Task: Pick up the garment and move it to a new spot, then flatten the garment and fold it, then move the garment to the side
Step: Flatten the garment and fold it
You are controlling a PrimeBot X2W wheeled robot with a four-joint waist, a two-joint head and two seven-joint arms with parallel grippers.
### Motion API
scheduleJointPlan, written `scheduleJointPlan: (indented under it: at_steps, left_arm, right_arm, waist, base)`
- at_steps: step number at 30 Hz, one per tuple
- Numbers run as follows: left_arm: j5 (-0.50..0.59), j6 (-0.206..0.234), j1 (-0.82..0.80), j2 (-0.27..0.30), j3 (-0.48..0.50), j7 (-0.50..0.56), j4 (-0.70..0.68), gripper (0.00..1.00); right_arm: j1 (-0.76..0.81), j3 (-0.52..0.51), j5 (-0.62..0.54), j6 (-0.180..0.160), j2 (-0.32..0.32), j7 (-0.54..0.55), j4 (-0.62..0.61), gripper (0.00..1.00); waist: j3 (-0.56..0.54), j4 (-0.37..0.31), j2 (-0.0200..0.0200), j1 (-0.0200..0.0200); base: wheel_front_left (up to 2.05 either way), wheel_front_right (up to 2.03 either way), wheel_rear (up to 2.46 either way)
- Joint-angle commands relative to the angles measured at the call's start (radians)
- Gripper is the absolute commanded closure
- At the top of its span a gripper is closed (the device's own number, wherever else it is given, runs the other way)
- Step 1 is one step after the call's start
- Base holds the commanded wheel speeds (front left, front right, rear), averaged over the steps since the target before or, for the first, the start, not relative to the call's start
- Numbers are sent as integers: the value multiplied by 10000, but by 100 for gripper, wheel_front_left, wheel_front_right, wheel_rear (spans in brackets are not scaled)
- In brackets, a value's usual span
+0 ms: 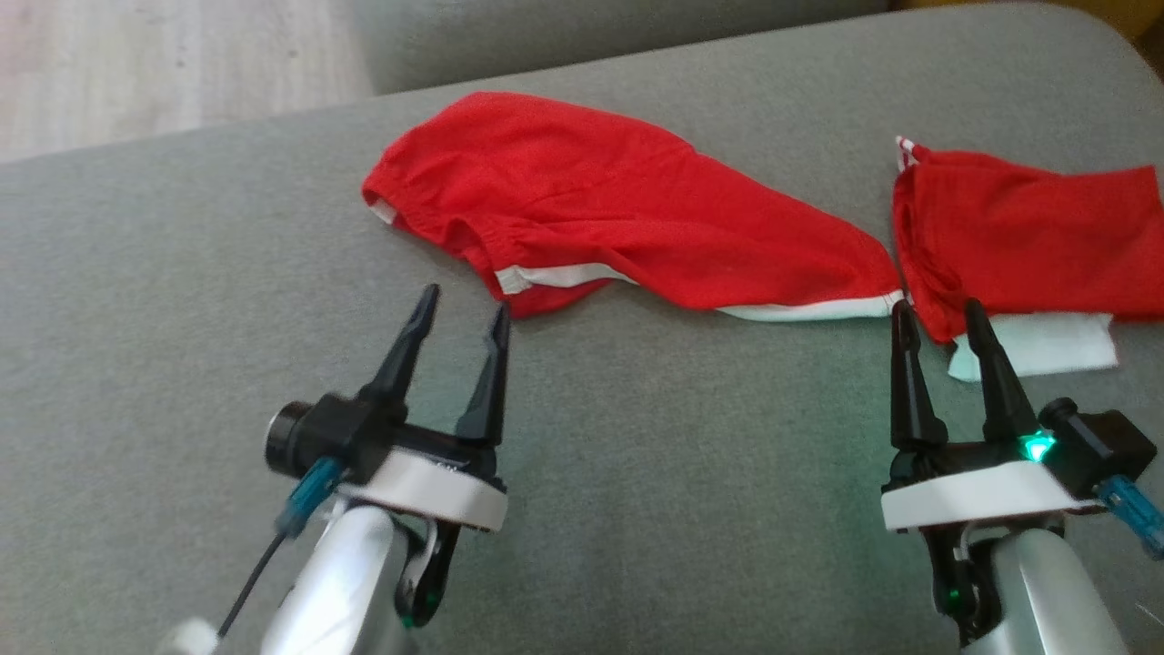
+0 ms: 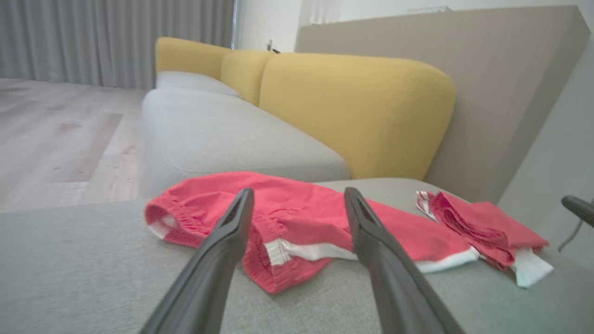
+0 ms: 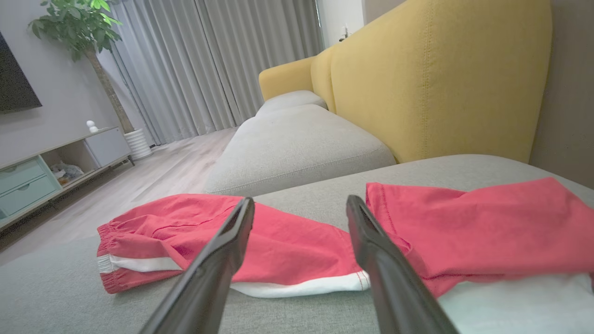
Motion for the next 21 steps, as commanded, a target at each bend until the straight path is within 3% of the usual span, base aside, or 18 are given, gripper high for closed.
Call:
scheduleJointPlan:
  at_steps: [1,10,21]
  left_arm:
    - [-3,-80,-686,11,73,207,59,0]
    - [-115,-17,-2008,294,-12,1436,2060,0]
    - [-192,217,-2843,599,303,1282,3415,0]
  right_arm:
    - [-351,234,63,-7,-30,-106,-387,0]
    - [-587,408,201,-7,-30,-106,-573,0]
    - [-597,443,376,-7,-30,-106,-654,0]
  waist:
    - [238,-231,0,0]
    - [933,-1058,0,0]
    - [1144,-1521,0,0]
  base:
    - [0,0,0]
    - [0,0,0]
    - [0,0,0]
